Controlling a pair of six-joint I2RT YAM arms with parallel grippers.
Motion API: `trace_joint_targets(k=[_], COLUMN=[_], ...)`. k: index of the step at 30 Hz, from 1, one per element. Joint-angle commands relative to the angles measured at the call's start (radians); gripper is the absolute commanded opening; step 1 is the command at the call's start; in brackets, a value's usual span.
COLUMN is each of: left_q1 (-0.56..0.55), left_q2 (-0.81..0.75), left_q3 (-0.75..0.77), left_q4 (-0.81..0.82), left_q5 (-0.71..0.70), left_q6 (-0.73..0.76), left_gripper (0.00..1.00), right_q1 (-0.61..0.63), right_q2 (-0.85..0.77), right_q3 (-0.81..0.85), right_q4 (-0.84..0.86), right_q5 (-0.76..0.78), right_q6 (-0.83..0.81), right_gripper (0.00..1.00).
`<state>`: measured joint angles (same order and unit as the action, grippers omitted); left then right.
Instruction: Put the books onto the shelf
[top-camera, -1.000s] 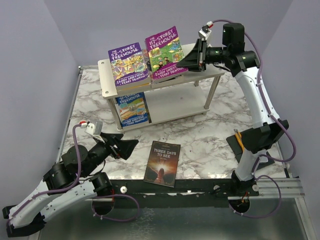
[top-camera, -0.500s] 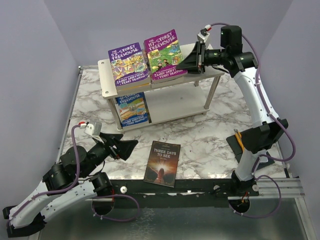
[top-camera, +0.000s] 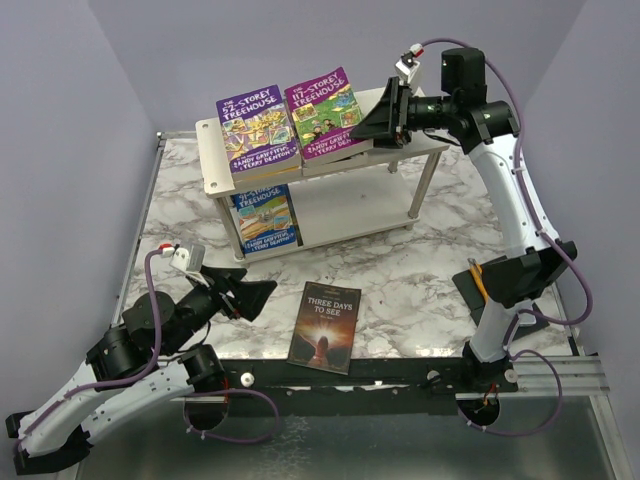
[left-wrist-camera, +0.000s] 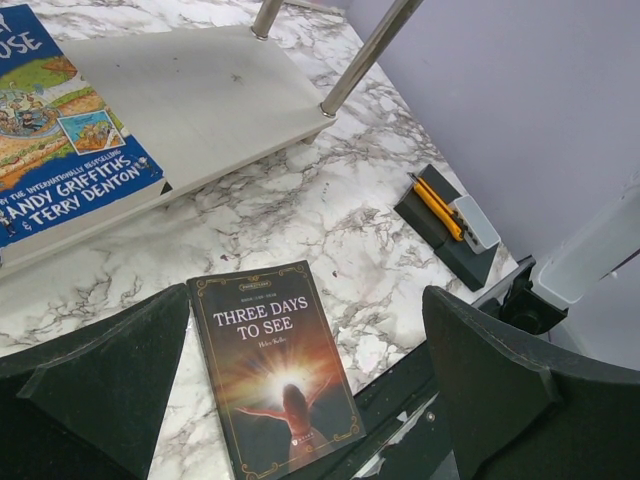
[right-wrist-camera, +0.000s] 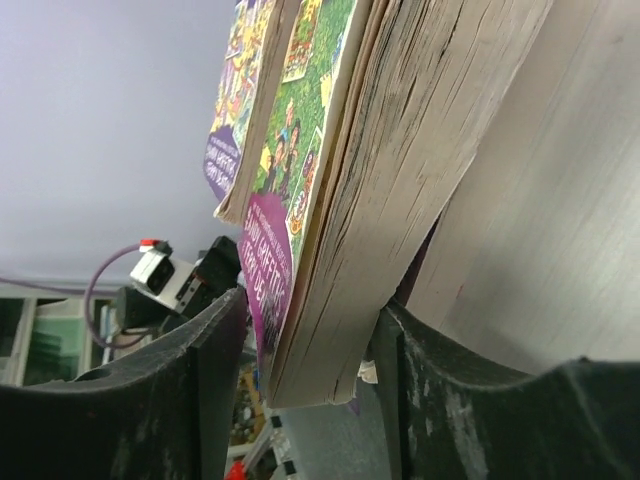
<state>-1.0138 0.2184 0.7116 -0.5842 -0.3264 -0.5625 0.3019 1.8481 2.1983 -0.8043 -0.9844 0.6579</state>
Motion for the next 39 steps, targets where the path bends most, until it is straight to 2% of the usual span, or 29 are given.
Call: trace_joint_targets(k=[1,9,18,25,31,39], left_q1=[0.003,0.002,0.003,0.003,0.003,0.003], left_q2=[-0.01,-0.014,-0.012,-0.007,-0.008,-0.014], left_q3=[-0.009,-0.009,-0.009,-0.01,-0.009,-0.01], left_q4=[0.012,0.014,0.015,0.014,0.016,0.017], left_q5=[0.022,0.023,0.026,0.026,0.026,0.024], left_q6=[0.016,0.015,0.017,0.019,0.019,0.019], left_gripper=[0.99,0.99,0.99,0.99,0.99,0.99], right_q1=[0.006,0.006,0.006,0.009,0.033,0.06], right_q2=[-0.002,-0.042,-0.086,-0.015,0.031,0.047], right_q3=[0.07,0.109,0.067,0.154,0.184,0.149], right_q4=[-0.11,-0.144,0.044,0.061,0.076,0.083], right_q5=[0.154,0.455,0.449,0.45,0.479,0.509], right_q6=[-0.088,-0.164,-0.154,-0.138,-0.145,-0.162], right_gripper=[0.57,0.61,0.61,0.58,0.5,0.44])
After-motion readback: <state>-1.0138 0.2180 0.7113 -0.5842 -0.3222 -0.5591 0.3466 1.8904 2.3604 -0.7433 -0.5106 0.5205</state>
